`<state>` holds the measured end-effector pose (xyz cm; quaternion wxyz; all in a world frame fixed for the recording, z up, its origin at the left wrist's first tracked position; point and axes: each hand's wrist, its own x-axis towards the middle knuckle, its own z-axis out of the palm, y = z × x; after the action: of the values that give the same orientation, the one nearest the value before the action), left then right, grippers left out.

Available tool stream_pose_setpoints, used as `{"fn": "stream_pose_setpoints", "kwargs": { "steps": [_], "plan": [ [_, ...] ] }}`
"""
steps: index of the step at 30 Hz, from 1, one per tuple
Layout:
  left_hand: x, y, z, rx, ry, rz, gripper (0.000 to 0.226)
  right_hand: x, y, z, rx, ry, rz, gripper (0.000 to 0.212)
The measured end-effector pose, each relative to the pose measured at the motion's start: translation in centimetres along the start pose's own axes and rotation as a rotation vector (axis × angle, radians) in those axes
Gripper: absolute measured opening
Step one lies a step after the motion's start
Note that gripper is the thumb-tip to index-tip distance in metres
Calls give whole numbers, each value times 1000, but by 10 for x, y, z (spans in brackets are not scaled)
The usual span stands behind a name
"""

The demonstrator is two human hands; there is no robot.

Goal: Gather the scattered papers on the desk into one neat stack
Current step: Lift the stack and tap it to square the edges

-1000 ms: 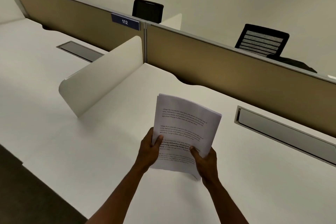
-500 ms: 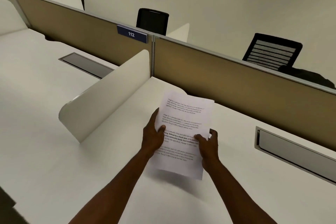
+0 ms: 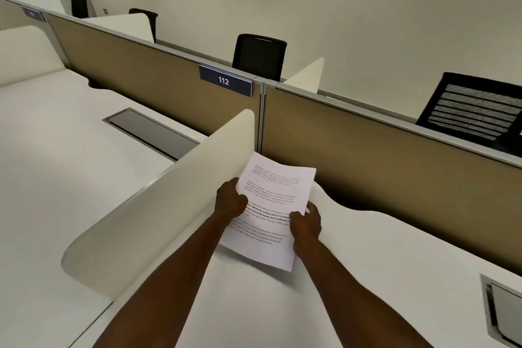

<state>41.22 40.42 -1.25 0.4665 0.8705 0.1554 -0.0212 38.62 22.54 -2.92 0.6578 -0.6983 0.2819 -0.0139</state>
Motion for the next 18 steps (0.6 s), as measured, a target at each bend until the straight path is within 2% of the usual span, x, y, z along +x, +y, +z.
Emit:
{"fn": "stream_pose_setpoints", "kwargs": {
  "steps": [6,12,18],
  "plan": [
    [48,-15,5,176,0,8,55,21,15,36,-26,29,55,42],
    [70,-20,7,357,-59,59,54,15,21,47,-289,122,-12,53],
    [71,-22,9,434,-66,69,50,5,27,42,-345,87,-44,43]
  ]
}}
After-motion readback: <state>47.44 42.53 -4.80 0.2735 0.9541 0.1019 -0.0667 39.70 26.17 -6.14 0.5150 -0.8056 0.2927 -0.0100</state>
